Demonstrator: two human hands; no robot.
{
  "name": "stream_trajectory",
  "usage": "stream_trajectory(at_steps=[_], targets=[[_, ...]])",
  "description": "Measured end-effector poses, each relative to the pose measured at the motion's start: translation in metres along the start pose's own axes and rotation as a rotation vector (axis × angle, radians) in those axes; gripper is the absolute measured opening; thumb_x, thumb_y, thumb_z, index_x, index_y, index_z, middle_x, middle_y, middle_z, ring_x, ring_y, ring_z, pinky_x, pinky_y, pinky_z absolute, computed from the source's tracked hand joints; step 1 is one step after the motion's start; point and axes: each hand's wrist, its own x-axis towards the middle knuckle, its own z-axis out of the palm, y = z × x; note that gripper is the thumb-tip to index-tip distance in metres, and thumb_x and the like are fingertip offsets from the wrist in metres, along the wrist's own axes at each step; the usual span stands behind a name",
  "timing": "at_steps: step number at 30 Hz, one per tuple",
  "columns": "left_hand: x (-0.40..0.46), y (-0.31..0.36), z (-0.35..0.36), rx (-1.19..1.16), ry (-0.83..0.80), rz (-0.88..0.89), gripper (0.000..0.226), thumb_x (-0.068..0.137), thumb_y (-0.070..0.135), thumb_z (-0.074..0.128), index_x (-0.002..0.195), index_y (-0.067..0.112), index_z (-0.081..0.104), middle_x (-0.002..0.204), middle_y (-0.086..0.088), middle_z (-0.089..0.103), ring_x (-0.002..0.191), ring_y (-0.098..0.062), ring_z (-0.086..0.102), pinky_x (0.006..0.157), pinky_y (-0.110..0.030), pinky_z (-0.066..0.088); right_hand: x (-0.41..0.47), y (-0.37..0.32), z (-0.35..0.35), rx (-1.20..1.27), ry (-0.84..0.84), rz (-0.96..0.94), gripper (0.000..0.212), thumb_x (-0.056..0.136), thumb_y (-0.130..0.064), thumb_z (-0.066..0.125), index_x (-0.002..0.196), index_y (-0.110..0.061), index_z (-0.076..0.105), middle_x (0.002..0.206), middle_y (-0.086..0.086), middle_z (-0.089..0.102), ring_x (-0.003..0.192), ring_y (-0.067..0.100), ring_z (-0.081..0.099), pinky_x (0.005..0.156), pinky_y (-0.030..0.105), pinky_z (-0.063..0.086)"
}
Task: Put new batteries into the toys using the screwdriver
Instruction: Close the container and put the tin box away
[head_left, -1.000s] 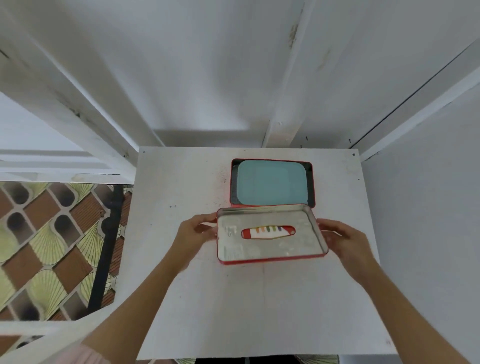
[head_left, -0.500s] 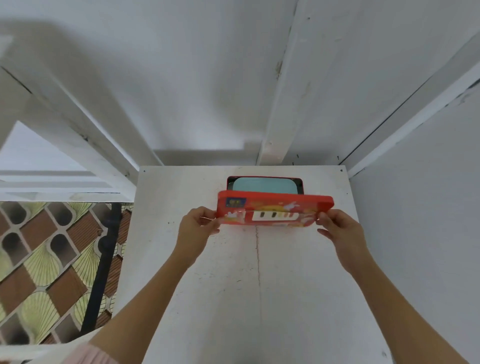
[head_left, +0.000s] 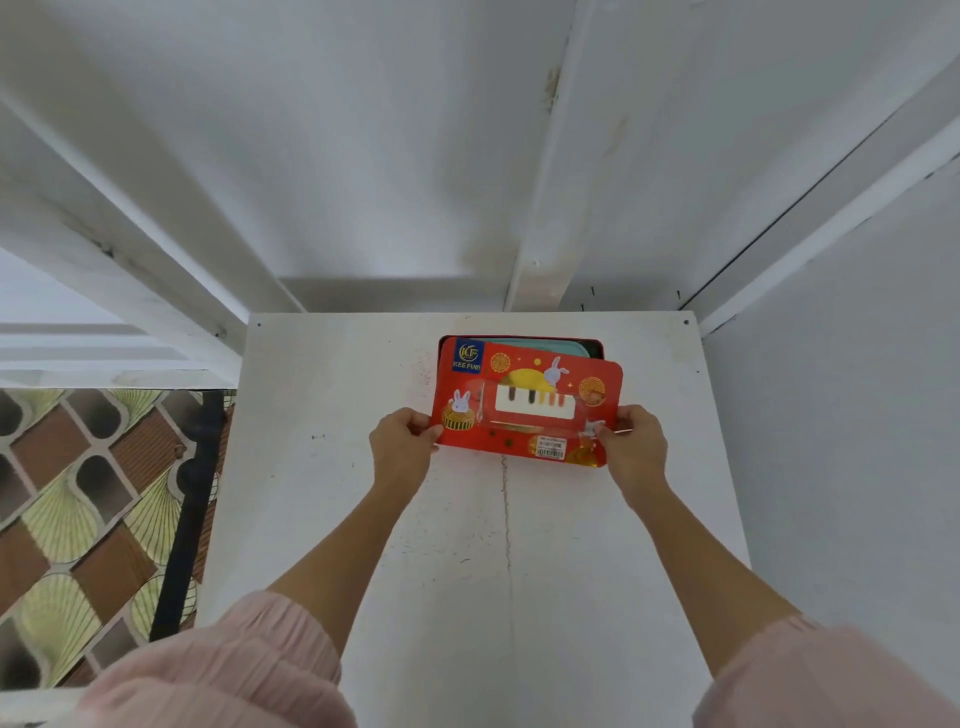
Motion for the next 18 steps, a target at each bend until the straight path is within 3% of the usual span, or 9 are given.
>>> stream_trajectory(at_steps=[6,10,13,18], targets=[[0.006,0.004,0.005,-0.058,0.008,-0.03,0.008,0.089,0.011,0.063,0.09,0.006,0.058,0.091,-0.007,0.064,0.079,-0.021,0.063,0.068,-0.022,0.051,0.025,-0.006,-0.001,-0.029,-0.003,-0.073,0.026,0.09,-0.015,0.058,0.115,-0.007,0.06,0.111,0.013,0.059,0.091,0.019,0.055,0.076,0.025,0.043],[0.016,0.004,0.005,-0.099,-0.036,-0.009,0.016,0.088,0.012,0.065,0.103,0.006,0.06,0.1,-0.008,0.064,0.091,-0.021,0.062,0.081,-0.033,0.054,0.043,-0.017,-0.001,-0.035,-0.012,-0.063,0.028,0.094,-0.023,0.052,0.113,-0.005,0.062,0.112,0.013,0.064,0.096,0.023,0.06,0.084,0.031,0.048],[0.028,0.012,0.007,-0.125,-0.076,0.032,0.034,0.091,0.018,0.061,0.124,0.008,0.056,0.112,-0.005,0.06,0.094,-0.018,0.061,0.073,-0.025,0.052,0.052,-0.024,0.001,0.036,-0.051,-0.047,0.033,0.095,-0.029,0.049,0.116,-0.005,0.059,0.111,0.01,0.064,0.09,0.018,0.059,0.083,0.031,0.048],[0.049,0.024,0.017,-0.228,-0.103,0.031,0.038,0.092,0.027,0.059,0.128,0.016,0.054,0.121,-0.005,0.062,0.091,-0.018,0.065,0.07,-0.026,0.054,0.069,-0.029,0.002,0.232,-0.272,0.028,0.039,0.096,-0.037,0.043,0.127,-0.015,0.047,0.11,0.001,0.061,0.094,0.018,0.061,0.073,0.026,0.051]])
